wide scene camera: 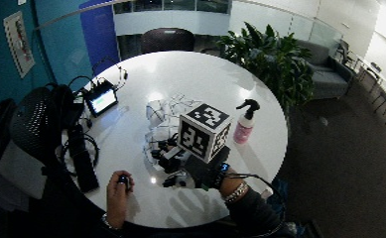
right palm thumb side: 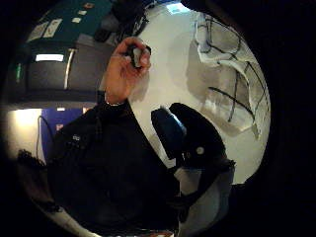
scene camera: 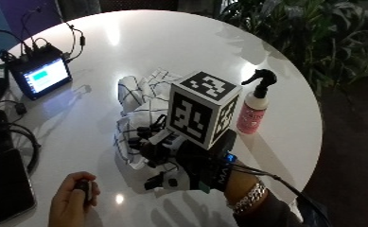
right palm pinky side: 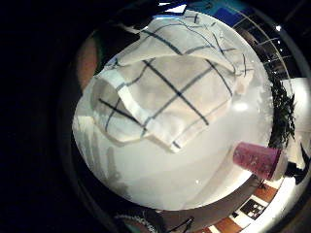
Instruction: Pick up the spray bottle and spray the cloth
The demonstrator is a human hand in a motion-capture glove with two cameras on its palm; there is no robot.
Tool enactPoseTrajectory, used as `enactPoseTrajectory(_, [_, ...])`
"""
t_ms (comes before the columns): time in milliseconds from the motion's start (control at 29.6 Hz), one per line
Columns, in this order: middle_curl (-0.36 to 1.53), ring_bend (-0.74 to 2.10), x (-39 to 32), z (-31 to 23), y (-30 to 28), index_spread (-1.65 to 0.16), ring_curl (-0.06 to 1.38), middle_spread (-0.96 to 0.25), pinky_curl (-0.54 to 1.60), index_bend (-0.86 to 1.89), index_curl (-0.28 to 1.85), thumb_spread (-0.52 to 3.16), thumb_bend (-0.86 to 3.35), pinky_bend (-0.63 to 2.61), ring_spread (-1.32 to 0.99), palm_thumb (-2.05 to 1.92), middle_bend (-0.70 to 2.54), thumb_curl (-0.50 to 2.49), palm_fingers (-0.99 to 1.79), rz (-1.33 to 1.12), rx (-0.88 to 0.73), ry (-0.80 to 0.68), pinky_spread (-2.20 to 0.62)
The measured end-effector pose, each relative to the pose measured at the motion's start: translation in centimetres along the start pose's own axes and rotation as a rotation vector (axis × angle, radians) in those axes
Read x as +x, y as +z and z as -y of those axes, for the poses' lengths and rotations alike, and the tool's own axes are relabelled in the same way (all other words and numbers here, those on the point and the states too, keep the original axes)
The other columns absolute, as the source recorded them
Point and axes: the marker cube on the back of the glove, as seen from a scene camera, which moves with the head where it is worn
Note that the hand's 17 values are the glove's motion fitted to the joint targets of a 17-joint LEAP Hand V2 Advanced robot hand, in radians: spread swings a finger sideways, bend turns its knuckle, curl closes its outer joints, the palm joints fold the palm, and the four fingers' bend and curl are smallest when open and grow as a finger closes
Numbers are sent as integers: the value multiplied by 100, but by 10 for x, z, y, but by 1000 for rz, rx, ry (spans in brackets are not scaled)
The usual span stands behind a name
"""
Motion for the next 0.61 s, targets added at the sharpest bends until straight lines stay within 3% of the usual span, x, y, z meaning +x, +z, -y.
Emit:
enactPoseTrajectory(270, [13, 27, 1, 3, 9, -37, 12, -5, 18, 17, 15, 81, 22, 40, -5, 40, 23, 10, 41, 24, -33, 3, 20])
enactPoseTrajectory(608, [20, 29, 1, 3, 16, -43, 17, -5, 23, 15, 19, 105, 18, 40, -6, 44, 23, 14, 41, 27, -50, 7, 24])
